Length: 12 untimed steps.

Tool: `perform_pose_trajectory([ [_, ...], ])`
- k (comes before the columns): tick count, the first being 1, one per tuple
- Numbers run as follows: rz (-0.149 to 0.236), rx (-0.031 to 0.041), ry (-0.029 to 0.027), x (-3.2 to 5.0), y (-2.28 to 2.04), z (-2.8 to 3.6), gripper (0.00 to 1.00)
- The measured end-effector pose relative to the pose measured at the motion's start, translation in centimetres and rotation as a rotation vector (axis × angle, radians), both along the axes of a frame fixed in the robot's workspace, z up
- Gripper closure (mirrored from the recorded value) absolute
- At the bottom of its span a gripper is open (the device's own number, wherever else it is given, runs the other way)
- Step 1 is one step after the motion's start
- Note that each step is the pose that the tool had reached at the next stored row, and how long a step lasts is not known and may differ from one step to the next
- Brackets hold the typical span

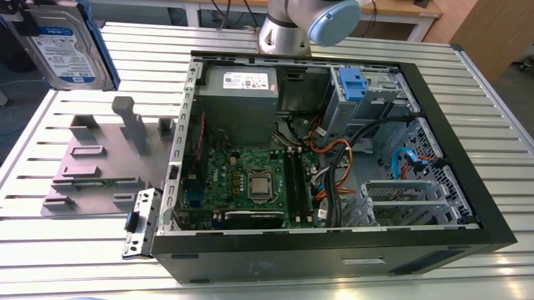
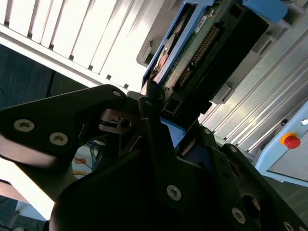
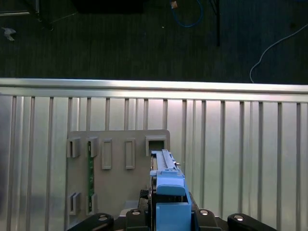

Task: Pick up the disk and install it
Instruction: 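Pick up the disk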

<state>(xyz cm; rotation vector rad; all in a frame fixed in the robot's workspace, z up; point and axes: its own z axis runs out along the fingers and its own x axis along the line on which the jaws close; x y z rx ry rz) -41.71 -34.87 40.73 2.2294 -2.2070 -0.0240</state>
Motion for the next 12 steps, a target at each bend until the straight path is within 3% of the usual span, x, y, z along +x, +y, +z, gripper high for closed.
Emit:
perform_pose_trajectory([
  [2, 0.000, 0.0135, 0.0000, 0.00, 0.00, 0.05, 0.64],
  [3, 0.000, 0.0166, 0.0002, 0.00, 0.00, 0.09, 0.64],
  [12, 0.000, 0.0175, 0.0000, 0.00, 0.00, 0.35, 0.64],
])
